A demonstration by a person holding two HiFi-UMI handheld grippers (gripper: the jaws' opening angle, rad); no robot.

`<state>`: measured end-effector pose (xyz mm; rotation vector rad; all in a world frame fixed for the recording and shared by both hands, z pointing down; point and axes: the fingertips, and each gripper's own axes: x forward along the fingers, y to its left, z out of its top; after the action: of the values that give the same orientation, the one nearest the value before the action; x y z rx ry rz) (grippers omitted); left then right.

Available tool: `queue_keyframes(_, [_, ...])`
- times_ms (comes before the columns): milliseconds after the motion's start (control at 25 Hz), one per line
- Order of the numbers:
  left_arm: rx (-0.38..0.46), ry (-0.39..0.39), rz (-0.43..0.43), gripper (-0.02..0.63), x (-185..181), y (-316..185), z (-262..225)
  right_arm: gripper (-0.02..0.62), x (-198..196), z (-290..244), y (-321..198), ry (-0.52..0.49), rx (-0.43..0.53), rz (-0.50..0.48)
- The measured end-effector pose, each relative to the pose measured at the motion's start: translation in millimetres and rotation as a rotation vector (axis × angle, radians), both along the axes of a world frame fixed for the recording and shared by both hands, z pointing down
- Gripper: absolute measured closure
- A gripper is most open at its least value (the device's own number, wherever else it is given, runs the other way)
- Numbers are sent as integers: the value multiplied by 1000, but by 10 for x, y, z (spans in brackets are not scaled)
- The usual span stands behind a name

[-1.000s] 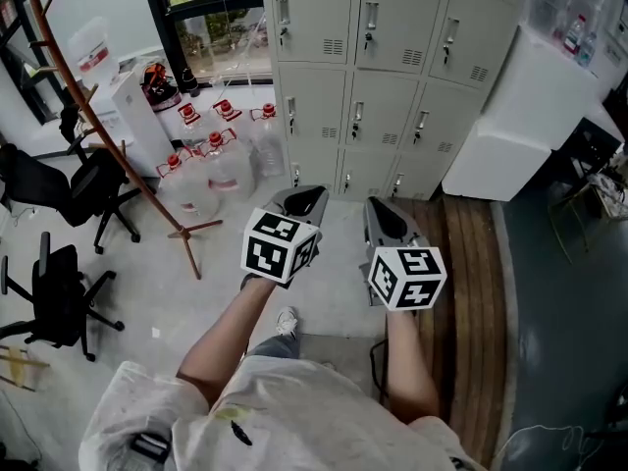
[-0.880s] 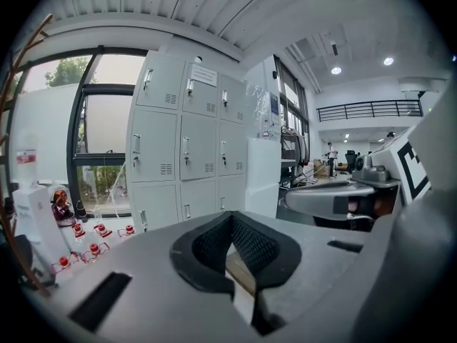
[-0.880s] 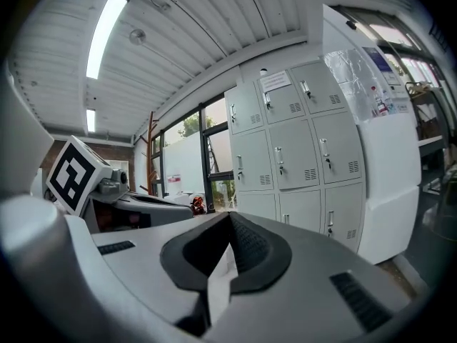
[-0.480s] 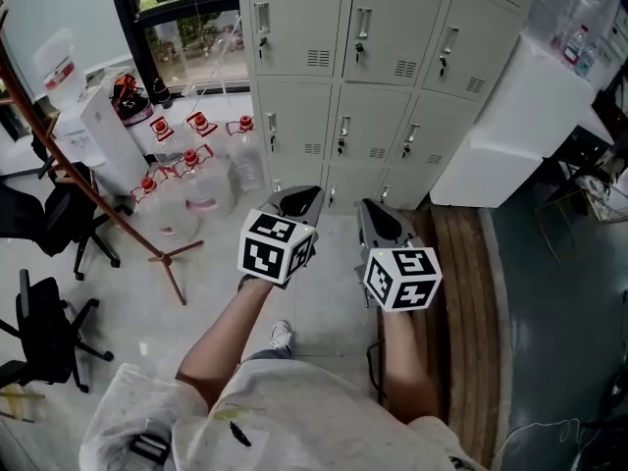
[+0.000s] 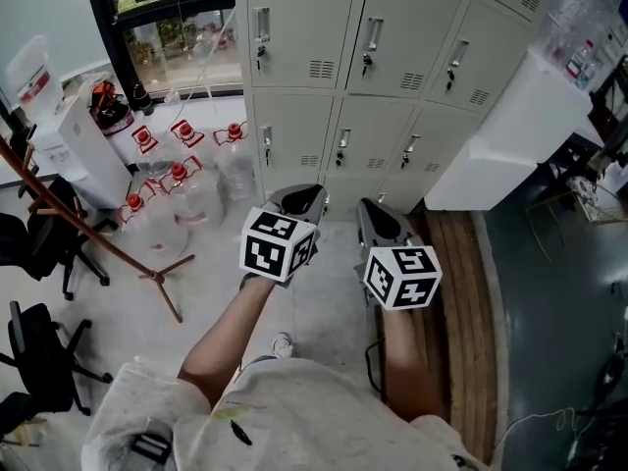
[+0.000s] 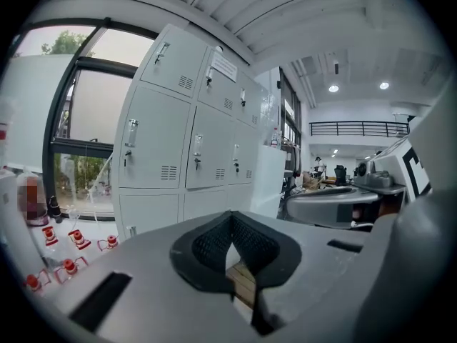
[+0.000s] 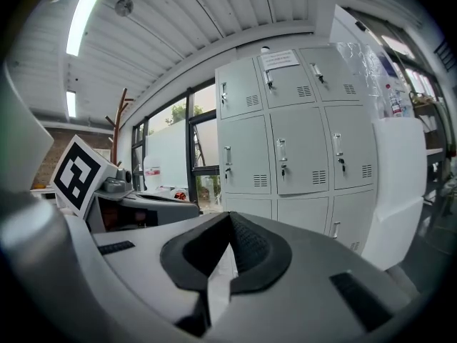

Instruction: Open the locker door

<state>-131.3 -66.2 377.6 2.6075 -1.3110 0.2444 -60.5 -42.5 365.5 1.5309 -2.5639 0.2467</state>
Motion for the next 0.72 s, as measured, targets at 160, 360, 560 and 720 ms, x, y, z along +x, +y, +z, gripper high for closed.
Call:
queue_keyframes(160, [0,10,22,600,-146,-164,-4,600,-187,-32,-195,-9,-6,13])
queue_keyframes(360, [-7,15,43,600,-316,-344,33,600,-416,-40,-390,-15,-8,16])
queue_keyframes(560, [-4,22,61,600,-347,-515,62,600,-467,-43,-552,-13,0,30])
queue_keyframes(720, [-2,19,81,600,-267,-632,82,600,-401,-52,-660,-25,13,46])
